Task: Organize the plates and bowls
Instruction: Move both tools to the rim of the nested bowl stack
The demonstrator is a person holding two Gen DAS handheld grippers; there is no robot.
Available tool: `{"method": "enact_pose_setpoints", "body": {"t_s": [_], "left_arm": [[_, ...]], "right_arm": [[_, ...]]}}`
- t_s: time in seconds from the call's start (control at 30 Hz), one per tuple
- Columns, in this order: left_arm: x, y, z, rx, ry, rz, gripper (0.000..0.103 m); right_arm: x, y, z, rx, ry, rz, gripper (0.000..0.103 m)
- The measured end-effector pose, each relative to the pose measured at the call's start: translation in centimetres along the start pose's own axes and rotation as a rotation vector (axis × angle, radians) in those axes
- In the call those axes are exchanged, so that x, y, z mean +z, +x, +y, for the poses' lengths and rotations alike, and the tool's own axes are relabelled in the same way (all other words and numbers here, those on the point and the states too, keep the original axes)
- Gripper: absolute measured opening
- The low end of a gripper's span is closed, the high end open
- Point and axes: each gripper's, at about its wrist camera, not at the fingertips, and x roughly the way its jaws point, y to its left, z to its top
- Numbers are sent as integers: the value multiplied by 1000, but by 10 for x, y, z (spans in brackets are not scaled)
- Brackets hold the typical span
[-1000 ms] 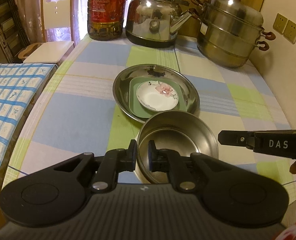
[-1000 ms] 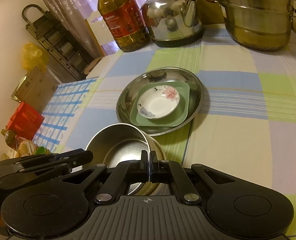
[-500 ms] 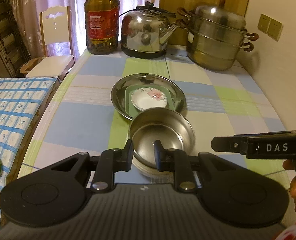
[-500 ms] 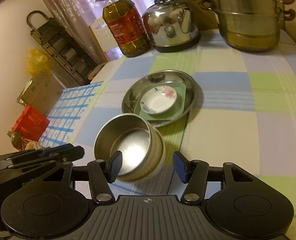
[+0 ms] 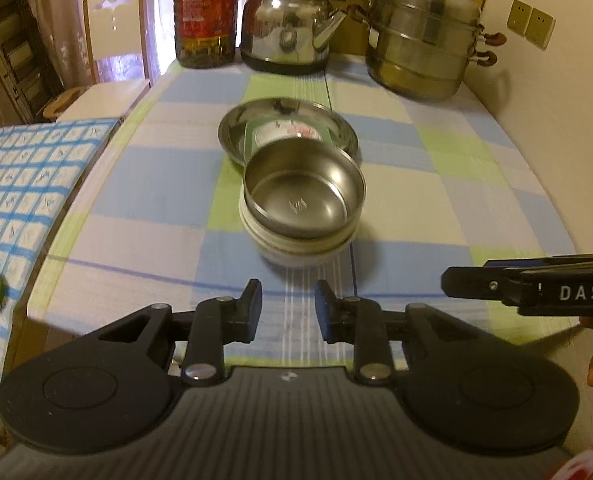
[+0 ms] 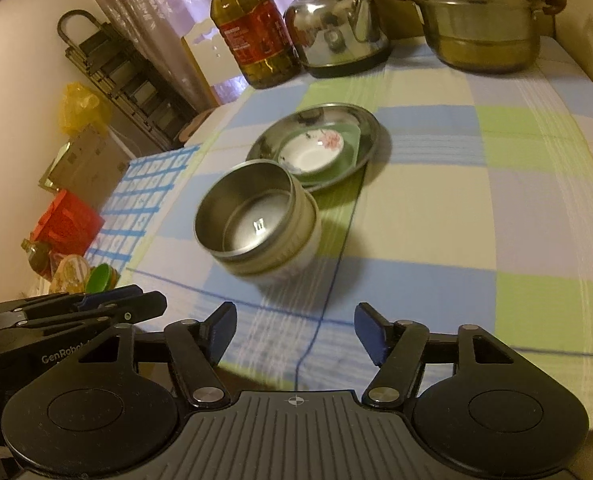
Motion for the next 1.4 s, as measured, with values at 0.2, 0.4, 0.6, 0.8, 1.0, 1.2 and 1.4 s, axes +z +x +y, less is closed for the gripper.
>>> {"method": "enact_pose_setpoints", "body": {"t_s": [0.2,0.4,0.6,0.8,1.0,1.2,1.4], "left_arm": [[-16,-3,-7,-14,-21,25,30],[-26,-11,-18,-14,-15,22,34],[-32,-18,-24,-14,-23,13,34],[-32,-20,-26,-15,-27,11,34],[-33,-19,-27,-21,-33,19,34],[-26,-15,-17,-14,-42,14,34],[-8,-2,2,14,-47,1,29]], "right_arm": [[-16,-10,-4,-18,-14,3,72],[-26,-14,-3,-26,-37,16,73],[-31,-19,-3,-26,-46,18,73],[-32,-23,-5,-23,-44,13,73],[-30,-22,-8,-17,-36,14,73],[-21,-15,-9,-10,-11,20,73],[-8,-3,-10,-12,21,-14,71]]}}
